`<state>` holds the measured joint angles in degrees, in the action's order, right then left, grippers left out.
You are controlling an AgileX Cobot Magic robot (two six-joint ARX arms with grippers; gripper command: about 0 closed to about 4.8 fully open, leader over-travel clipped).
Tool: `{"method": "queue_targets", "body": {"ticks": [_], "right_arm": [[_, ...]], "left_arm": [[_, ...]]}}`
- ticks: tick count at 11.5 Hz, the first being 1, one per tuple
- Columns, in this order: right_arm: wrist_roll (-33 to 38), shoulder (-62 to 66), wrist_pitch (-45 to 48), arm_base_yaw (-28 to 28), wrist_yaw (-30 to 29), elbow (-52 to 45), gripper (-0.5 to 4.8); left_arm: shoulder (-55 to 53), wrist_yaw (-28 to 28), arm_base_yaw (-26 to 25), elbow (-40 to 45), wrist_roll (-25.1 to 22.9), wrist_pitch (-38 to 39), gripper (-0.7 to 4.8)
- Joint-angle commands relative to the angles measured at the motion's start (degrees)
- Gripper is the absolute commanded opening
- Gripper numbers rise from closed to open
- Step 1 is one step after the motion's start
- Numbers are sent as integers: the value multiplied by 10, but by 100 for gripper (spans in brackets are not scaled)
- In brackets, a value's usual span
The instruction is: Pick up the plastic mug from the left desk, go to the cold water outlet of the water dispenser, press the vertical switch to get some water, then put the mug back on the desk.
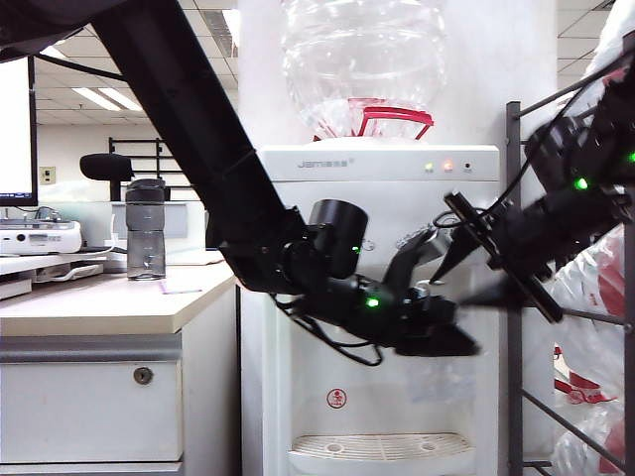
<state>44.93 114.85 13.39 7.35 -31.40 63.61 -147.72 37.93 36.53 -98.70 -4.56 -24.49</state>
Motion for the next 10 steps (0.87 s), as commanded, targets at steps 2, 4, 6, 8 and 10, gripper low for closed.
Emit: {"method": "queue_targets", "body": {"ticks": [2,4,6,8,10], "right_arm": [[-7,-13,-55,-12,-22,-1,190],[-22,-34,-78,-29,-22,-2,190],[-39,-60,-100,-41,-24,-2,190],[-55,-104,-118,-50,-29,-1,189],[-101,-129,-111,-51,-38,0,46]], "left_arm": [[6,5,5,-2,-5,-22,-6],[6,4,5,-3,-6,-22,-6],[6,2,5,-3,-6,-22,-6],[6,2,5,-3,-5,-22,-6],[6,3,5,-3,-3,-22,-6]]}}
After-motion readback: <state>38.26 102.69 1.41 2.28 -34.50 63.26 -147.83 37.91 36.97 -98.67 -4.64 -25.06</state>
